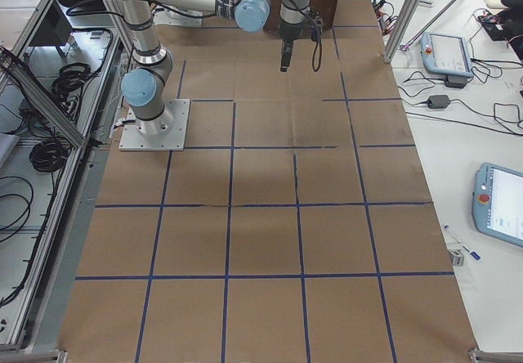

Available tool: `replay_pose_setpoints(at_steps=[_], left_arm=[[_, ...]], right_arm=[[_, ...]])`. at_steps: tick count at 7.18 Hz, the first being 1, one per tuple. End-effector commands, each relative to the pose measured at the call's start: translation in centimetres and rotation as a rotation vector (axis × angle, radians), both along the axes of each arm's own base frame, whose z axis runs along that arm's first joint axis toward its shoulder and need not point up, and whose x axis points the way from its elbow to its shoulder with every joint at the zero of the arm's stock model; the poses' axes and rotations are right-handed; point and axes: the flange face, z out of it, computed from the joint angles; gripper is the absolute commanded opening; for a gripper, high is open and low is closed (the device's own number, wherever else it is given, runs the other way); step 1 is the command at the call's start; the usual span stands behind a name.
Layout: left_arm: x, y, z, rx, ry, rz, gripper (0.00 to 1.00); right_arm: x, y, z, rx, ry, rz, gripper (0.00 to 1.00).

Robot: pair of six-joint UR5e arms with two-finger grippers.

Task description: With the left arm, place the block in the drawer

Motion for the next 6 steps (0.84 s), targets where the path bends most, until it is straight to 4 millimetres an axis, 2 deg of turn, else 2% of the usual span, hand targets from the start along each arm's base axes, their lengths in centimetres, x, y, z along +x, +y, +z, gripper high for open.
replay_pose_setpoints(at_steps=[1,2,3,4,6], left_arm=[[-12.1,1.8,2.3,-0.018,0.017,0.029,0.99],[-17.6,3.4,2.4,-0.014,0.020,0.028,0.99],[-21.6,5.5,2.0,-0.003,0.030,0.056,0.99],[-23.7,7.4,1.0,0.018,0.033,0.058,0.99],[-23.8,10.1,-0.7,0.050,0.031,0.044,0.99]], right_arm=[[0.0,0.0,0.1,-0.001,0.000,-0.001,1.00],[0.0,0.0,0.0,0.000,0.000,0.001,1.00],[0.0,0.0,-0.1,0.002,0.000,-0.001,1.00],[0.0,0.0,0.0,0.000,0.000,-0.001,1.00],[0.0,0.0,0.0,0.000,0.000,0.001,1.00]])
